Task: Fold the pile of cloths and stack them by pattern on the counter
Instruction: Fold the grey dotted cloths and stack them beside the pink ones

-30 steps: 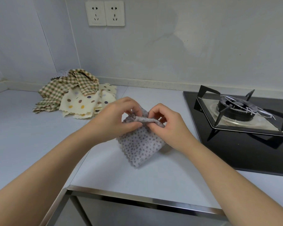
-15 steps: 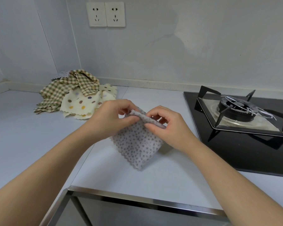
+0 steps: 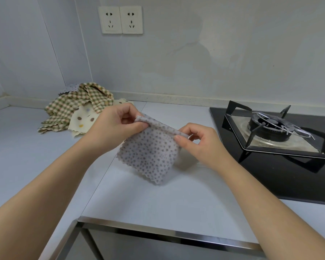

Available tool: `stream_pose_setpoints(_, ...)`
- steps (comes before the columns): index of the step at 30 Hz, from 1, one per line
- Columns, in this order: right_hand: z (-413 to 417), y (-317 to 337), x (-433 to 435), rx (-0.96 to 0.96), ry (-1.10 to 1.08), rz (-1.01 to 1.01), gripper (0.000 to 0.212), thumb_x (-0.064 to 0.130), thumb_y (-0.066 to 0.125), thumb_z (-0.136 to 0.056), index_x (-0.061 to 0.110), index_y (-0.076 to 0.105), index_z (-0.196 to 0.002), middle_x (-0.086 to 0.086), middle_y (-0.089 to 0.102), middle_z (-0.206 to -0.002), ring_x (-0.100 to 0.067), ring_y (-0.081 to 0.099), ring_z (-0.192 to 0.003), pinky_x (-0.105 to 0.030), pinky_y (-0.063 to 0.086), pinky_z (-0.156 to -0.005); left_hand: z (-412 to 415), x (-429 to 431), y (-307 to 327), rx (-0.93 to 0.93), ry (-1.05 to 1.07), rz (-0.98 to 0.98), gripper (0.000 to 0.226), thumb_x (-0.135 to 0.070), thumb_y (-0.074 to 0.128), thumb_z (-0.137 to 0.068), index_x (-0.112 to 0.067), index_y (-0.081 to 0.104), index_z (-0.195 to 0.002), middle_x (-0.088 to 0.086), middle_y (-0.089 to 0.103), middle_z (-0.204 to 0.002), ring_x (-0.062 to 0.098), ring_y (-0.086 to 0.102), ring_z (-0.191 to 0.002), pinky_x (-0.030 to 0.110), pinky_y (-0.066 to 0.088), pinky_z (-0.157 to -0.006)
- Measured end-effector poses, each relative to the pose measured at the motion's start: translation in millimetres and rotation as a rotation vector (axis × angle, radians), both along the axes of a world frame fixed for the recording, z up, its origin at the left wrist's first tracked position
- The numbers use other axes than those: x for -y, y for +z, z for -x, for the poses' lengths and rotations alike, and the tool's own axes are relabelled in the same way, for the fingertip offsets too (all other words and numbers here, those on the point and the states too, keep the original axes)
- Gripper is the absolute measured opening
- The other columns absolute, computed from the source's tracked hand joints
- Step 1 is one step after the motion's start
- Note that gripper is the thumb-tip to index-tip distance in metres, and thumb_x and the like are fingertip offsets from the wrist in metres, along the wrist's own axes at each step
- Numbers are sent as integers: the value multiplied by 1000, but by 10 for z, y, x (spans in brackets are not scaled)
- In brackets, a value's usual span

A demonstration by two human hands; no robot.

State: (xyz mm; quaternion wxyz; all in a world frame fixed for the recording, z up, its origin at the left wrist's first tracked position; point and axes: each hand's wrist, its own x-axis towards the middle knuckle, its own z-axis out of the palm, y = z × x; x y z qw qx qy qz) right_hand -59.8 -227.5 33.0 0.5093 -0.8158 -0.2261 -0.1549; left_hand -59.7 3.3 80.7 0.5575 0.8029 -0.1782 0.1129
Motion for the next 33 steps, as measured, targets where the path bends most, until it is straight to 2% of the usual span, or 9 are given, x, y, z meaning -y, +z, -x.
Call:
stream_pose_setpoints(3, -13, 6, 16, 0, 2, -72, 12, 21, 70, -79, 18, 59, -75, 3, 66, -78, -15, 62, -75, -32, 52, -72, -27, -23, 0, -7, -12, 51, 20, 0, 73, -77, -13, 59, -83, 5, 66, -73, 15, 61, -66, 20, 51, -61)
stream_pose_setpoints(8, -7, 10, -28, -81, 73, -311, 38, -7, 62, -85, 26, 51, -99, -6, 66, -80, -16, 62, -79, -30, 53, -76, -18, -4, -22, 39, -54, -121, 44, 3, 70, -81, -30, 62, -110, -5, 63, -82, 10, 60, -75, 20, 53, -77)
stream_pose_setpoints(10, -3, 22, -51, -130, 61, -398, 45, -8, 62, -86, 28, 55, -111, -8, 70, -87, -16, 65, -86, -32, 54, -83, -3, -9, -18, 44, -24, -279, 38, -1, 68, -83, -34, 66, -102, -8, 65, -88, 4, 61, -80, 14, 50, -76)
stream_pose_setpoints(14, 18, 31, -109, -139, 53, -451, 26, -2, 65, -86, 20, 66, -101, 0, 73, -96, -17, 68, -93, -31, 54, -81, 12, 37, -64, -25, -45, -460, 11, -18, 69, -82, -28, 66, -80, -10, 65, -80, 3, 59, -75, 22, 50, -68)
stream_pose_setpoints(19, 9, 11, -144, -227, 27, -285, 7, 19, 62, -92, 16, 68, -89, 7, 69, -82, -9, 66, -79, -25, 52, -71, 12, 127, -99, -20, -21, -342, 16, -19, 69, -86, -19, 60, -72, -9, 59, -60, 2, 51, -52, 17, 42, -51)
stream_pose_setpoints(22, 12, -20, -130, -185, 23, -205, 12, 20, 62, -93, 11, 65, -86, 1, 65, -78, -10, 60, -73, -30, 49, -69, 16, 105, -102, -102, -58, -338, 13, -31, 70, -84, -20, 63, -83, -7, 65, -71, 6, 61, -63, 22, 50, -56)
stream_pose_setpoints(25, 60, -25, -180, -86, 77, -124, 5, 17, 67, -89, 13, 66, -86, -2, 65, -78, -9, 58, -72, -26, 48, -68, 66, 176, -105, -70, -57, -320, 30, -53, 69, -77, -29, 65, -95, -10, 70, -86, 9, 67, -81, 30, 57, -72)
stream_pose_setpoints(30, 59, 10, -159, -171, 83, -95, 12, 19, 76, -82, 12, 66, -81, -2, 66, -75, -11, 62, -70, -29, 52, -67, 20, 150, -74, 43, 103, -175, 6, -20, 65, -89, -19, 65, -83, 6, 71, -84, 28, 66, -82, 45, 54, -79)
stream_pose_setpoints(33, 15, 20, -93, -244, 62, -217, 11, 9, 73, -82, 15, 65, -78, 0, 68, -78, -13, 64, -74, -30, 53, -70, -4, 102, -82, -77, 70, -112, 8, -9, 57, -93, -11, 61, -86, 9, 68, -78, 24, 65, -74, 37, 58, -68)
